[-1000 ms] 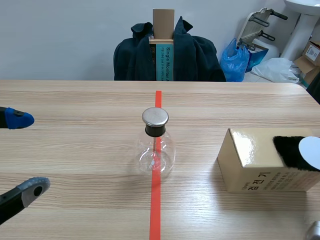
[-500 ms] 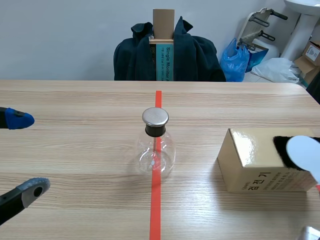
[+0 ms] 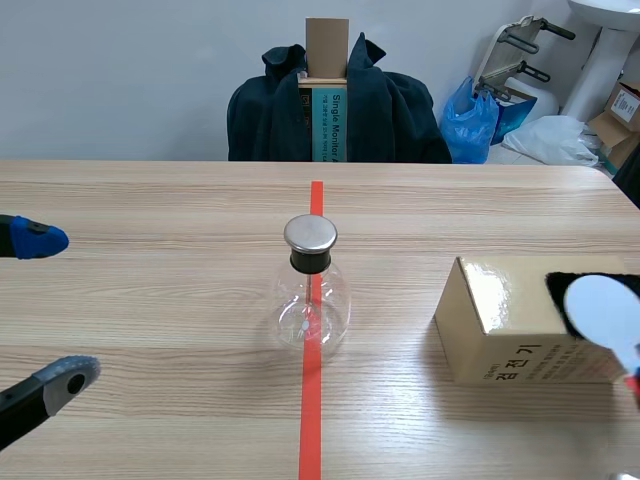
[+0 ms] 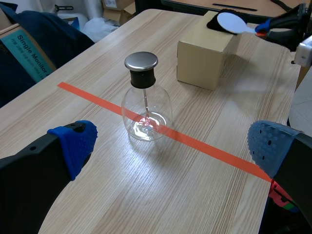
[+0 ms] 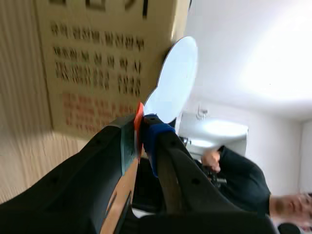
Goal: Do the electroscope experiment.
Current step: 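Rub the plate on the fur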
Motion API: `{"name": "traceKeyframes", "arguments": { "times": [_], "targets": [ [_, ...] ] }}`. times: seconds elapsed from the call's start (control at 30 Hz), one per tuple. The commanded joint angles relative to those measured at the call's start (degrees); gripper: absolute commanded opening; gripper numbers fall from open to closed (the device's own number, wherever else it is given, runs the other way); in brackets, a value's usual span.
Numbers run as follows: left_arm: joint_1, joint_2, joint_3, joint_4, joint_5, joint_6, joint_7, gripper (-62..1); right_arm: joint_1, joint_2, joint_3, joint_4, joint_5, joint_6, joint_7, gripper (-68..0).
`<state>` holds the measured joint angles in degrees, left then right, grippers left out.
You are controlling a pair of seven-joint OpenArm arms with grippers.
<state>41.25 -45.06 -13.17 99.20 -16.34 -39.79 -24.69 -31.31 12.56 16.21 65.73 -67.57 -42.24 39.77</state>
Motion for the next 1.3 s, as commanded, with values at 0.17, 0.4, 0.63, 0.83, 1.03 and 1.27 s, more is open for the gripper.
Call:
{"name": "traceKeyframes", "arguments": {
  "times": [0.17,0.4,0.63,0.83,1.03,1.27],
  "targets": [
    [-0.2,0.4,-0.5,0.3,-0.6,-0.1,-0.8,1.4,0.1,-0.2,1.0,0.2,-0.6,-0.1,-4.9,-66.7],
    [-0.2,0.4,-0.5,0.3,-0.6,-0.1,-0.8,1.4,0.7,-0.8,1.0,0.2,-0.6,-2.1,-12.4,-66.7],
    [-0.2,0.4,-0.5,0.3,-0.6,-0.1,-0.8,1.4,1.5,-1.6,0.7,0.2,-1.4,-2.6,-8.4,-66.7],
    [-0.2,0.4,-0.5,0.3,-0.6,-0.1,-0.8,1.4,1.7,-0.9,0.8,0.2,-2.6,-2.2,-3.1,-66.7],
    [-0.2,0.4,-0.5,0.3,-0.6,-0.1,-0.8,1.4,1.6,-1.6,1.2,0.2,-2.3,-1.7,-15.0,-66.7],
    [-0.2,0.4,-0.5,0.3,-0.6,-0.1,-0.8,1.4,1.6,-1.6,1.4,0.2,-2.8,-0.9,-7.3,-66.7]
  ]
}}
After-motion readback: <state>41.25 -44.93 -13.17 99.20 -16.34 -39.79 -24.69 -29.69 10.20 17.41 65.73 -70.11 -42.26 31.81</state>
